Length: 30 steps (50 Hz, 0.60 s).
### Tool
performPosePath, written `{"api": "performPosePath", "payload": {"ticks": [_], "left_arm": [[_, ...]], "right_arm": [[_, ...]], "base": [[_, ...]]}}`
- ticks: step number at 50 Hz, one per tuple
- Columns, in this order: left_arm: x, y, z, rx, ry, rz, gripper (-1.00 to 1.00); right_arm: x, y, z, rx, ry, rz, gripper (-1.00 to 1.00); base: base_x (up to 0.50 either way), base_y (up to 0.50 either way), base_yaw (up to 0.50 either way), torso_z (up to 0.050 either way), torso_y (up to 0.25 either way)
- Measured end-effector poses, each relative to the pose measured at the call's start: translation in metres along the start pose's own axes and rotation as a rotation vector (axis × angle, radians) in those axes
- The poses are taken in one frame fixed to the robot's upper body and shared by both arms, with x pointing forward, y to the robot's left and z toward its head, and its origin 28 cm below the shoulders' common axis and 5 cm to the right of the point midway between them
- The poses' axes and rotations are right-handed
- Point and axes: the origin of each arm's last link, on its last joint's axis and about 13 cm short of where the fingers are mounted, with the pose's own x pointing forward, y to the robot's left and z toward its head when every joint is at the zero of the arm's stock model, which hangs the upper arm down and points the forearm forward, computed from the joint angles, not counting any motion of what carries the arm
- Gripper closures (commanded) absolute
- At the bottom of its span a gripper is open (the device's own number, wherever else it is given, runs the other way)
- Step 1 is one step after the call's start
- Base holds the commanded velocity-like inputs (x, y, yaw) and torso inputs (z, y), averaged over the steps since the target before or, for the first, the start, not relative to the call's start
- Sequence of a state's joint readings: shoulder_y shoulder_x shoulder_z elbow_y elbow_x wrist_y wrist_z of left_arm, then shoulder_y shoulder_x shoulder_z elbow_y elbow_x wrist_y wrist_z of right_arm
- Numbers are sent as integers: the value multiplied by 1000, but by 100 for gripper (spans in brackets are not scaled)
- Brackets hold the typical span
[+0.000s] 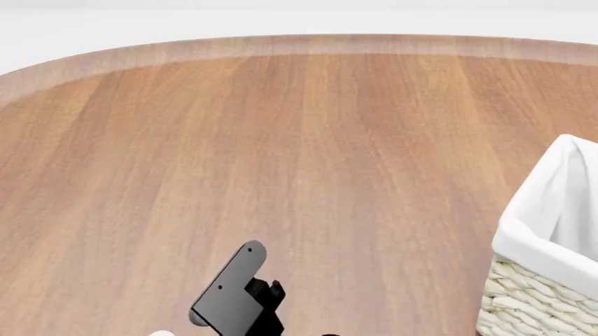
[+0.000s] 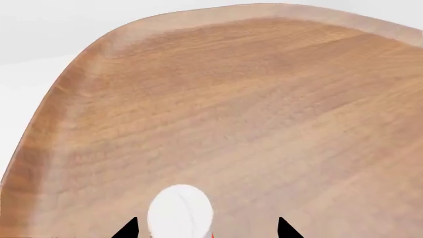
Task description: Pick up the ketchup, and put it in the basket.
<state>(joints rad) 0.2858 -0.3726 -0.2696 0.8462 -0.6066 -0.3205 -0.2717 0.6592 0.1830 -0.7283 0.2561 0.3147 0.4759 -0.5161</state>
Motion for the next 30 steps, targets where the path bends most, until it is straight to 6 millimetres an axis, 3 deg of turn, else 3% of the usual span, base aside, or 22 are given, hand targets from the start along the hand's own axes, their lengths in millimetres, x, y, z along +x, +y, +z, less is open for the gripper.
{"api": "performPosePath", "payload": {"ticks": [16,27,28,30], "left_arm": [[0,0,1,-3,0,-2,-100],[2,-1,1,-6,1,-4,-100],[2,-1,1,-7,2,-4,-100],[2,-1,1,-7,3,-4,-100]], "right_arm": [[15,3,-24,40,42,23,-100],[22,3,-29,49,62,42,-100],[22,3,-29,50,62,42,100],[23,2,-28,56,58,41,100]], "base": [[0,0,0,0,0],[0,0,0,0,0],[0,0,0,0,0],[0,0,0,0,0]]}}
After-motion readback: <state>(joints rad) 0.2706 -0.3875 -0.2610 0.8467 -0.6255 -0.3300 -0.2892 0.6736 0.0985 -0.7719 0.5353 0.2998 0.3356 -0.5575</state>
